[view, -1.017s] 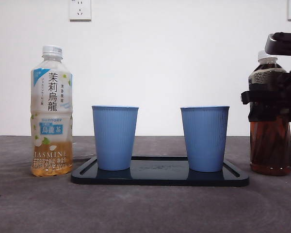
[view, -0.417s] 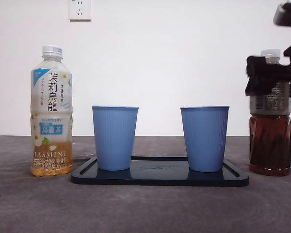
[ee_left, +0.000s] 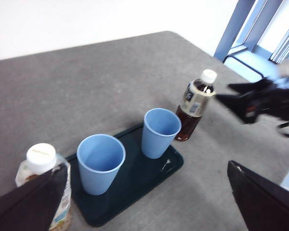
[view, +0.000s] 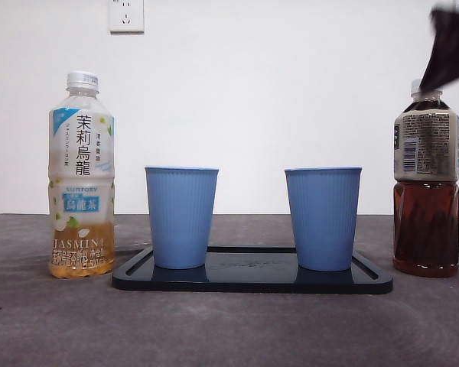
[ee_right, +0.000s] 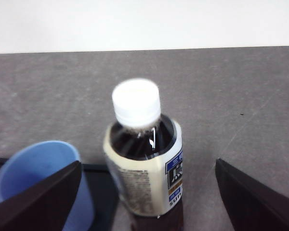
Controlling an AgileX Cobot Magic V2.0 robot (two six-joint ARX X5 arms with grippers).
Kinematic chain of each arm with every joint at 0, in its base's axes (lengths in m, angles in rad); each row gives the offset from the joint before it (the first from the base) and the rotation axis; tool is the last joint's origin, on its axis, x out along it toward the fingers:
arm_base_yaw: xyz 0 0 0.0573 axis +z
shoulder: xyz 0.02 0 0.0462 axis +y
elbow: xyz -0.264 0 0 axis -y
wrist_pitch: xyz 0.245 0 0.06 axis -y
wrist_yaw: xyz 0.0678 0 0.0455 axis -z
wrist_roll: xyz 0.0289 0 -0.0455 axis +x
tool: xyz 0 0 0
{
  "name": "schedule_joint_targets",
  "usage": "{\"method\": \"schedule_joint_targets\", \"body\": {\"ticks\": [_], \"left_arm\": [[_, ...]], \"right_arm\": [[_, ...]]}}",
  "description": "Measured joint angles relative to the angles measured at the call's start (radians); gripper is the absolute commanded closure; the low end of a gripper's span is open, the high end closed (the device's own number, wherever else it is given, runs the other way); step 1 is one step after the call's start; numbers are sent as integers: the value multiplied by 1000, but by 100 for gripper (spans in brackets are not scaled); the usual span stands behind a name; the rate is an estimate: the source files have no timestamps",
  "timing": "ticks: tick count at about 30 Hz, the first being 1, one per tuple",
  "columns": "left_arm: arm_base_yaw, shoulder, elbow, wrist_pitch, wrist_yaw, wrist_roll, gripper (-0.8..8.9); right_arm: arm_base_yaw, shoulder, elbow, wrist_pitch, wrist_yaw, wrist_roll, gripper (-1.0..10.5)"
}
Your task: Pour the drink into the cup
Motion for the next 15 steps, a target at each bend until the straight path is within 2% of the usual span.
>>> {"method": "schedule_joint_targets", "body": {"ticks": [7,11,15], "left_arm": [[0,-2,-106,98,-62,-1,282],[0,-42,-264,222,-113,-17,282],[0,-71,-459,393,-174,-71,282]], "right_arm": [[48,-142,169,-398,-16,8,502],[64,-202,258,-556,-27,8,502],[70,-242,332,-677,-27,9,502]]}}
